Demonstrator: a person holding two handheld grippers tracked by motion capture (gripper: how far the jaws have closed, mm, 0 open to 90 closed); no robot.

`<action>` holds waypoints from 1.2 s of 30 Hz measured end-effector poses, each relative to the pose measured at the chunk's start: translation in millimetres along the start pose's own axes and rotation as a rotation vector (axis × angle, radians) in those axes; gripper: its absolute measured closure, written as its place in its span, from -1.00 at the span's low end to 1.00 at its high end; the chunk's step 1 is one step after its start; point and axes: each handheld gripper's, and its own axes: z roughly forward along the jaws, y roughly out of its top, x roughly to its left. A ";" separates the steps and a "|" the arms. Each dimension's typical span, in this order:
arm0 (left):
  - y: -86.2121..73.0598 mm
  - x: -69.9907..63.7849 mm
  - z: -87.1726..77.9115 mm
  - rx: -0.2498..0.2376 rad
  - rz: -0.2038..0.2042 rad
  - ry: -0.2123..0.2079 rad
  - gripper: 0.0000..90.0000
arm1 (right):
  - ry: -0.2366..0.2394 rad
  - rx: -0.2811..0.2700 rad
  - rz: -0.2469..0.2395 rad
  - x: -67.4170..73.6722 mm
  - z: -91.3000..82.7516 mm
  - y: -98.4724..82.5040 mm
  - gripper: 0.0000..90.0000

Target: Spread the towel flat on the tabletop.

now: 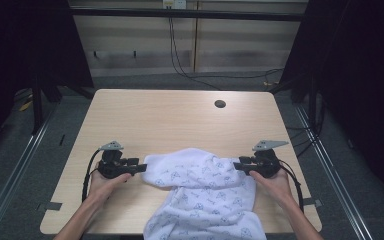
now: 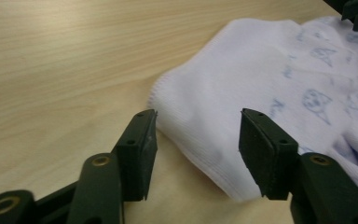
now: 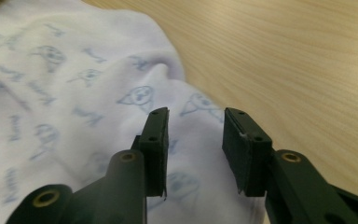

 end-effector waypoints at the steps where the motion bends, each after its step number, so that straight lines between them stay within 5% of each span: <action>1: 0.5 1.0 1.6 0.000 -0.011 0.003 -0.02 | -0.001 0.008 0.004 -1.8 4.9 0.3 0.32; 4: 0.0 2.1 11.4 0.033 -0.016 0.037 -0.05 | -0.006 0.063 0.009 -1.2 22.6 -3.4 0.30; 6: -1.4 2.6 17.3 0.061 -0.001 0.036 0.03 | 0.017 0.089 0.005 2.3 26.4 -6.0 0.69; 9: -2.0 -1.8 17.9 0.079 0.045 0.005 0.57 | 0.048 0.032 -0.001 13.2 16.6 -5.2 1.00; 11: -1.4 -6.1 15.3 0.063 0.069 0.003 0.89 | 0.067 -0.027 -0.038 26.8 0.7 -2.3 1.00; 14: 0.9 -11.8 7.9 0.017 0.069 -0.027 0.92 | 0.160 -0.060 -0.098 52.3 -19.7 -6.1 1.00; 16: 0.7 -15.6 5.6 0.019 0.080 -0.033 0.92 | 0.232 -0.015 -0.132 70.1 -25.4 -19.1 1.00; 18: 0.1 -16.5 6.9 0.029 0.093 -0.017 0.92 | 0.174 0.060 -0.190 83.6 -26.2 -34.5 0.86; 20: 1.1 -14.2 9.3 0.020 0.078 -0.024 0.93 | 0.129 0.044 -0.147 76.2 -26.8 -35.2 0.67; 24: 1.2 -9.9 9.6 0.020 0.073 -0.010 0.93 | 0.003 -0.030 -0.045 29.5 -20.0 -12.5 0.36; 25: 1.3 -9.4 9.5 0.018 0.069 -0.015 0.93 | -0.017 -0.030 0.004 12.5 -11.2 -6.4 0.28; 29: 1.4 -7.3 7.6 0.005 0.055 -0.020 0.93 | -0.036 0.049 0.041 -16.4 27.1 -0.1 0.20; 31: 1.5 -7.3 6.5 0.005 0.057 -0.019 0.93 | -0.038 0.052 0.049 -16.9 37.5 -0.7 0.31; 33: 1.8 -7.9 5.5 -0.004 0.061 -0.023 0.93 | -0.003 0.072 0.040 -11.4 43.1 -0.7 0.77; 36: 3.6 -10.4 -0.6 -0.033 0.058 -0.044 0.93 | 0.045 0.012 0.064 -2.7 29.0 5.3 0.91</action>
